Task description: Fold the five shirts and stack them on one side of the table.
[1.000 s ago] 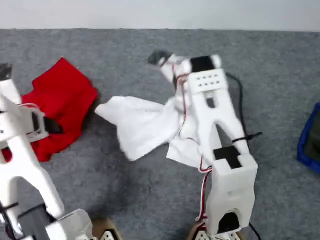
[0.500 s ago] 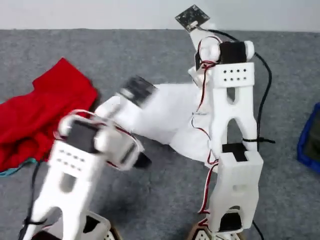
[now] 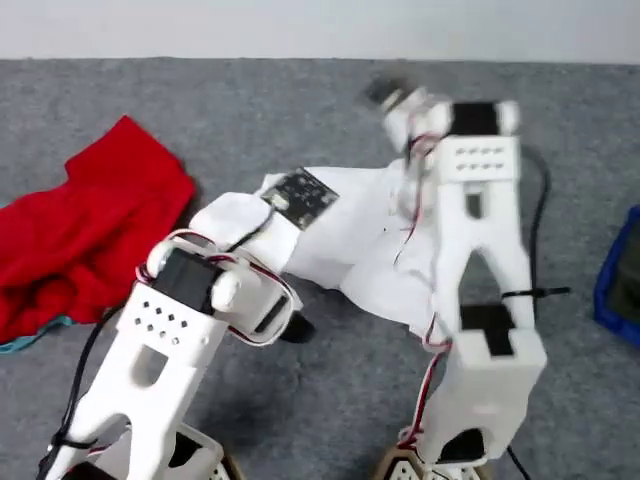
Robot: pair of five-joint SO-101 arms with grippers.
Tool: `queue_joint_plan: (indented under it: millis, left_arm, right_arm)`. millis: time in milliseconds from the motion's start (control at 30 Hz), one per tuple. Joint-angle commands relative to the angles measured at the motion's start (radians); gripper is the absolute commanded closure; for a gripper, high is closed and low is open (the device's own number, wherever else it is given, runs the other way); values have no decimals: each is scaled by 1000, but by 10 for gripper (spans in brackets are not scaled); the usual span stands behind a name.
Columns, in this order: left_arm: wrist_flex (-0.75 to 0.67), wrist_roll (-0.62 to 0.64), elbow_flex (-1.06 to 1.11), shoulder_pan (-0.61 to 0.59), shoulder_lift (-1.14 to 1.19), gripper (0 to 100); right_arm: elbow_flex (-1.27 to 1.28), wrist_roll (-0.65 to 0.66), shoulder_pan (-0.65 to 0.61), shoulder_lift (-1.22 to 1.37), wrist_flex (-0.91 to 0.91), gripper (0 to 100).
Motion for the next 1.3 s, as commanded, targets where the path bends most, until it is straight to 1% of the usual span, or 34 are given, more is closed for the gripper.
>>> queue_joint_plan:
  millis: [0,100,200,267,300,400,500,633,733,800,900,933,1000,1067,1167,1267]
  left_arm:
    - [14,17,-8,-83,-28,684]
    - [15,17,-8,-167,-28,684]
    - [17,17,-7,-250,-28,684]
    - [44,17,-8,-304,-28,684]
    - [60,14,-8,-325,-28,684]
    - [100,12,-8,-388,-28,684]
    - [118,12,-10,-439,-28,684]
    - [129,12,-8,-494,-28,684]
    - [129,14,-5,-519,-28,684]
    - [130,15,-4,-525,-28,684]
    - [130,17,-8,-534,-28,684]
    - [135,17,-7,-534,-28,684]
    - [146,17,-7,-534,-28,684]
    - [146,17,-7,-534,-29,684]
    - [146,17,-8,-534,-29,684]
    - [146,17,-8,-534,-29,684]
  right_arm:
    - [359,114,-104,-180,22,877]
    - [543,115,-128,-214,-87,883]
    - [640,81,-93,-194,-208,818]
    - [644,51,-76,-166,-242,772]
    - [643,46,-73,-153,-254,768]
    - [640,46,-71,-110,-297,769]
    - [640,46,-73,-54,-335,801]
    - [638,48,-74,28,-344,818]
    - [638,48,-68,77,-384,830]
    - [638,48,-68,97,-415,879]
    - [597,35,-67,108,-423,982]
    - [578,17,-67,105,-414,995]
    - [532,0,-58,101,-381,981]
    - [473,0,-38,101,-351,990]
    - [358,-2,31,101,-309,988]
    - [209,-2,128,101,-282,988]
